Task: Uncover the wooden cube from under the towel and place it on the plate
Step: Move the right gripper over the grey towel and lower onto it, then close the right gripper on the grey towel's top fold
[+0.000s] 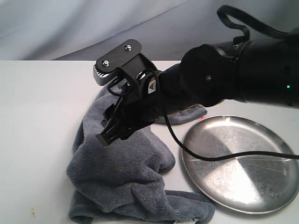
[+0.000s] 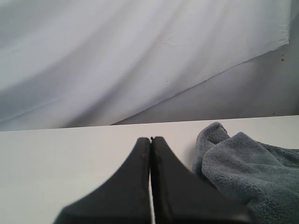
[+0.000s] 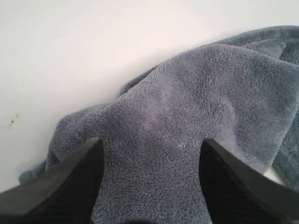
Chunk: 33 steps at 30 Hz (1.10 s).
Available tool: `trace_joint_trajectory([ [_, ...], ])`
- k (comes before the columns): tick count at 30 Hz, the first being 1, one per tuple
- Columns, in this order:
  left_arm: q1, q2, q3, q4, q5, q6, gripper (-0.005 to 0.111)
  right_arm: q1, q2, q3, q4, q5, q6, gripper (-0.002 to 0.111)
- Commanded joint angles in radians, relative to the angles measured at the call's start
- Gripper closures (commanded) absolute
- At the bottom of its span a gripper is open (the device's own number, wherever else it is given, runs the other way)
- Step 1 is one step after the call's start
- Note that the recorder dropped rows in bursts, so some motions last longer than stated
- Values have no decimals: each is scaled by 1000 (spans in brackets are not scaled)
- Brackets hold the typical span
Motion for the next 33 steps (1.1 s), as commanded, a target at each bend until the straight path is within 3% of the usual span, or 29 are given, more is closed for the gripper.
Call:
trace_joint_trajectory([
  [1,2,-4,4,-2,-11,-3,107,16,38,-7,9,4,22,52],
  [33,2,-4,4,-2,-11,-1,107,48,128,-7,-10,115,31,53],
])
